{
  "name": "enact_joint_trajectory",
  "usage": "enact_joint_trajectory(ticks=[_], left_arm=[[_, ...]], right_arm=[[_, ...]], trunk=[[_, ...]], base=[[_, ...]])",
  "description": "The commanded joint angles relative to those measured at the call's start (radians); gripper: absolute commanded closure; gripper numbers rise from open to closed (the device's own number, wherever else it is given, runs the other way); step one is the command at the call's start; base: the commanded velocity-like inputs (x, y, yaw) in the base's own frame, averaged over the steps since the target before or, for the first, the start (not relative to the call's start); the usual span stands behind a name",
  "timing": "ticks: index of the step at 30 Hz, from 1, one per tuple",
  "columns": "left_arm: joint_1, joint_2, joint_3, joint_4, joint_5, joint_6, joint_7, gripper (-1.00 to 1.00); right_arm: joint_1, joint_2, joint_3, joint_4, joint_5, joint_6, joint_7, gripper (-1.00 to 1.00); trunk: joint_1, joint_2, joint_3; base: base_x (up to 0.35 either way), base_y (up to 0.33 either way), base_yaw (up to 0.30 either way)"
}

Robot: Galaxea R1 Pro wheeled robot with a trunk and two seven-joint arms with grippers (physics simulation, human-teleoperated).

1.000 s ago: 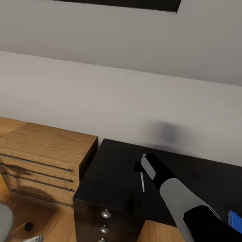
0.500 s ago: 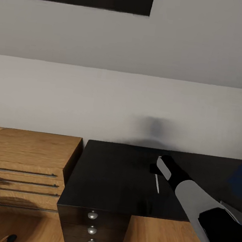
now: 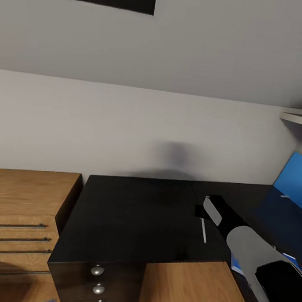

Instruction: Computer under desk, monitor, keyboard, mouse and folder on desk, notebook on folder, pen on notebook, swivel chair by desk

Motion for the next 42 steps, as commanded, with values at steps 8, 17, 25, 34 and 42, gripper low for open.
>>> enact_joint_trajectory(ticks=[8,17,25,34,42], left_arm=[[0.001,0.003,0.007,0.094,0.010,-0.126,0.001,-1.00],[0.001,0.007,0.006,0.217,0.007,-0.352,0.003,-1.00],[0.001,0.007,0.004,0.253,0.006,-0.384,0.006,-1.00],[0.001,0.016,0.005,0.262,0.007,-0.388,0.005,-1.00],[0.001,0.031,0.006,0.351,0.008,-0.438,0.004,-1.00]], right_arm=[[-0.001,-0.046,0.006,-0.002,-0.014,-0.002,-0.006,1.00],[-0.001,-0.062,0.006,-0.002,-0.015,-0.004,-0.005,1.00],[-0.001,-0.077,0.006,-0.001,-0.015,-0.007,-0.002,1.00],[-0.001,-0.076,0.008,-0.001,-0.013,-0.015,0.000,1.00],[-0.001,-0.074,0.013,-0.001,-0.009,-0.035,0.001,1.00]], trunk=[[0.000,-0.001,-0.001],[0.000,-0.001,-0.001],[0.000,-0.001,-0.001],[0.000,-0.001,-0.001],[0.000,-0.001,-0.001]], base=[[0.000,0.000,-0.291],[0.000,0.000,-0.292],[0.000,0.000,-0.292],[0.000,0.000,-0.289],[0.000,0.000,-0.201]])
